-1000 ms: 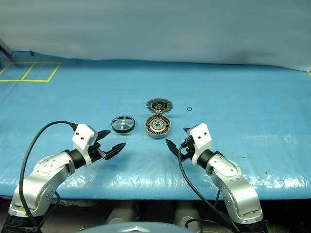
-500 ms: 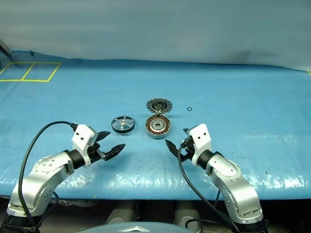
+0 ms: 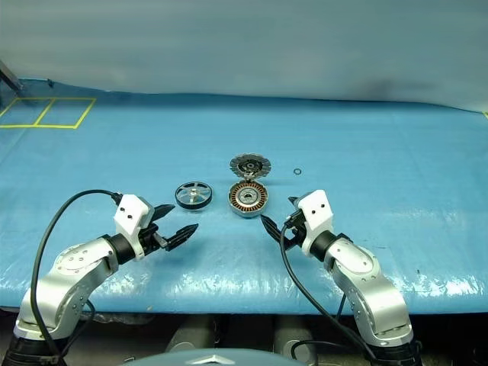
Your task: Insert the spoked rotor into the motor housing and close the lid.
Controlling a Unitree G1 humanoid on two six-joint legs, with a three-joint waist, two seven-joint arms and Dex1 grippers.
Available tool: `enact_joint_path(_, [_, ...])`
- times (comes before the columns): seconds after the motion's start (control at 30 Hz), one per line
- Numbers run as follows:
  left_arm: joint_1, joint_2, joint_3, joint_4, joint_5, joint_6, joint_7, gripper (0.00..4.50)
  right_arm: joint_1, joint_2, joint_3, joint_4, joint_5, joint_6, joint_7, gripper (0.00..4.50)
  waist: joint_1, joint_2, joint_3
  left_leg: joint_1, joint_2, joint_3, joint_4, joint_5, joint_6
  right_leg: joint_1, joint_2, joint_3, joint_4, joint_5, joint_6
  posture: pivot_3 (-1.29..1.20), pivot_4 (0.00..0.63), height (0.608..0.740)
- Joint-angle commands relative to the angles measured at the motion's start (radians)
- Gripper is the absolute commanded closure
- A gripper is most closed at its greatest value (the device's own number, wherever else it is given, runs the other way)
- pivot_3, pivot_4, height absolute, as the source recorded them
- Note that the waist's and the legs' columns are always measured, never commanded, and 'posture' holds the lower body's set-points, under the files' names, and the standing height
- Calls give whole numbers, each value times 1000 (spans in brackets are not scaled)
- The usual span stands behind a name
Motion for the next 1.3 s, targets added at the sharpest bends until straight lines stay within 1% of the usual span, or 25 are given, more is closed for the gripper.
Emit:
enact_joint_path(0.03, [-9,-7,2,-26,1,-23,5,57,-37,-4,-43,22,-30,26,-60,0,-1,0,0,0,0,0,0,0,0,0,0,0,0,0,0,0,150,740])
enact_joint_path(0.13, [-15,-12,-7,-19,2,-27,3,57,-82,8,-48,87,-78,36,-120,0,0,0,0,0,0,0,0,0,0,0,0,0,0,0,0,0,150,740])
enact_joint_path(0.23, [-26,-14,-13,-13,4,-28,-1,57,-147,52,-55,180,-114,33,-192,0,-2,0,0,0,-2,1,0,0,0,0,0,0,0,0,-1,0,150,740])
enact_joint_path(0.4, [-27,-16,-17,-15,6,-27,-2,57,-301,168,-83,407,-156,-15,-310,0,-7,0,0,1,0,3,-1,0,0,-1,3,1,0,2,-3,0,150,740])
enact_joint_path(0.5, [-17,-18,-19,-24,7,-27,1,57,-395,220,-105,552,-172,-66,-359,0,-10,0,0,1,0,4,-1,0,-1,-1,4,2,0,3,-3,0,150,740])
enact_joint_path(0.6, [-4,-21,-20,-39,6,-26,4,57,-484,264,-150,697,-156,-121,-388,0,-16,0,0,2,1,5,-1,0,-1,-2,4,3,0,6,1,0,150,740])
enact_joint_path(0.7, [6,-20,-16,-47,7,-25,10,57,-551,272,-153,817,-172,-182,-394,0,-17,0,0,2,1,5,-1,0,-1,-2,4,3,0,9,-4,0,150,740])
enact_joint_path(0.97, [27,-24,-10,-65,2,-27,25,57,-675,282,-174,1072,-188,-316,-411,0,-24,0,0,2,3,6,-1,0,-1,-2,7,5,0,10,-5,0,150,740])
enact_joint_path(1.13, [27,-28,-14,-71,1,-27,32,57,-724,292,-181,1179,-194,-381,-421,0,-30,0,0,3,4,7,-1,1,-1,-2,9,6,0,11,-6,0,150,740])
enact_joint_path(1.3, [28,-30,-16,-73,3,-26,32,57,-738,303,-168,1260,-214,-422,-427,0,-35,0,0,3,4,8,-1,1,-1,-2,9,7,0,12,-5,0,150,740])
